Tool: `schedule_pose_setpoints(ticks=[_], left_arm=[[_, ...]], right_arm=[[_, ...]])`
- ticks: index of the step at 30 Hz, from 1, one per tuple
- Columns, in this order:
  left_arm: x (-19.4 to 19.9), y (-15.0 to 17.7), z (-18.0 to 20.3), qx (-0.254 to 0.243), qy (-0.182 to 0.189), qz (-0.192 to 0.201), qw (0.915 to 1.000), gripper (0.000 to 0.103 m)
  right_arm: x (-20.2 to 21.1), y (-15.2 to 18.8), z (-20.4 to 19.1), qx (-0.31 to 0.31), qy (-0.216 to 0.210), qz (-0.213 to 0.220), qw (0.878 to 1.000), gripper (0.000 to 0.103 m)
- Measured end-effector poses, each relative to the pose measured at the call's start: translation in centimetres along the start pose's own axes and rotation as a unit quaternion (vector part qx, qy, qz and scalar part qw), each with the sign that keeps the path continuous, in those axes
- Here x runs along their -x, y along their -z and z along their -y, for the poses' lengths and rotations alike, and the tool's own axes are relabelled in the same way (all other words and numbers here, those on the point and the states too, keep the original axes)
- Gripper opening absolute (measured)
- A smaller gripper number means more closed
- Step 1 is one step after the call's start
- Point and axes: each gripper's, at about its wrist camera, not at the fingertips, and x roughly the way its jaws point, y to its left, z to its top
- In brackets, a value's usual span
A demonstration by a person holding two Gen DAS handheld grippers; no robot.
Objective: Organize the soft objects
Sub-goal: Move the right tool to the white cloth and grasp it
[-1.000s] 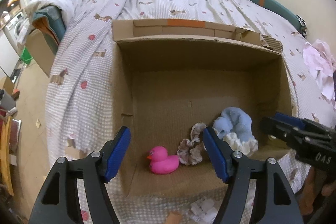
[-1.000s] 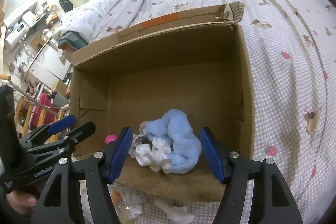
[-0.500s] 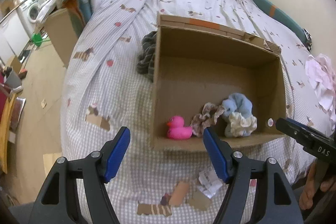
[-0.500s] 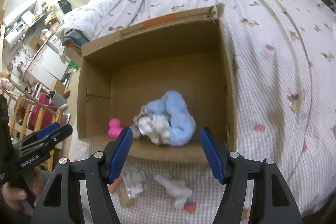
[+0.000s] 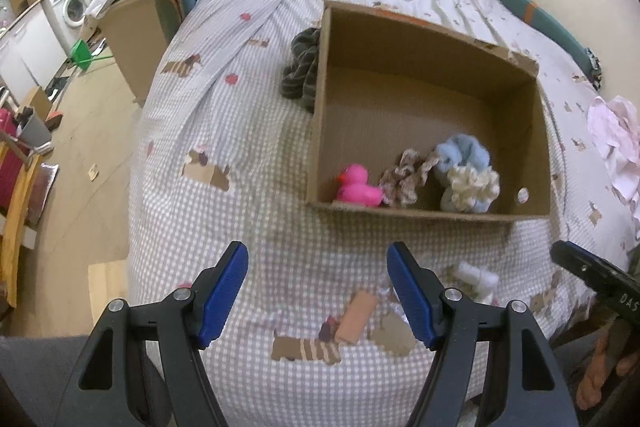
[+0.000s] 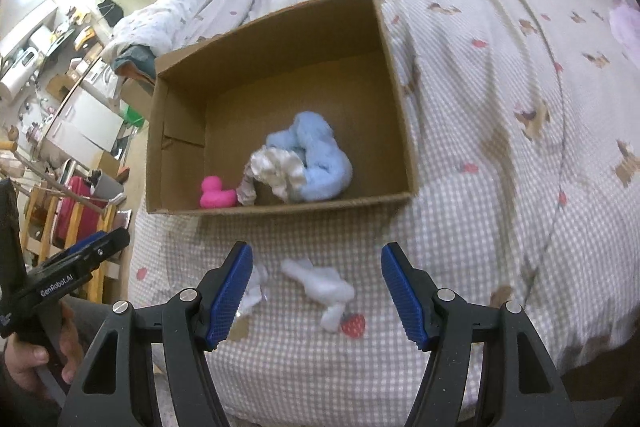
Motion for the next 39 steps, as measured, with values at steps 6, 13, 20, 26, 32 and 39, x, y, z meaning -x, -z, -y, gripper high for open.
schedule_pose_setpoints(ticks=[6, 13, 20, 26, 32, 39], left_arm=[[-0.7, 0.4, -0.9, 0.034, -0.011, -0.008, 0.9993, 0.069], [-1.5, 0.1, -1.7, 0.065, -0.012, -0.015, 0.9977, 0.069], [-2.7, 0.7, -2.2, 0.063, -0.022, -0.041, 0.9969, 0.069], [-3.8, 0.5, -2.5, 0.083, -0.017, -0.059, 0.9947, 0.069], [-5.0, 0.3, -2.4, 0.073, -0.016, -0.082, 0.9938, 0.069], [-8.7, 1.5, -0.4, 0.028, 0.013, -0.156, 0.9872, 0.046]], right_arm=[[-0.6, 0.3, 1.8, -0.037, 0.005, -0.015, 0.999, 0.071], [-4.5, 0.4, 2.3, -0.066, 0.010, -0.076, 0.995, 0.071], [-8.9, 1.1, 1.4, -0.081, -0.007, -0.144, 0.986, 0.071], [-11.0, 1.0, 0.4, -0.061, 0.009, -0.165, 0.984, 0.043], [-10.4, 1.0, -0.4, -0.024, 0.036, -0.147, 0.988, 0.032], [-6.5, 0.4, 0.8, -0.045, 0.015, -0.085, 0.995, 0.033]])
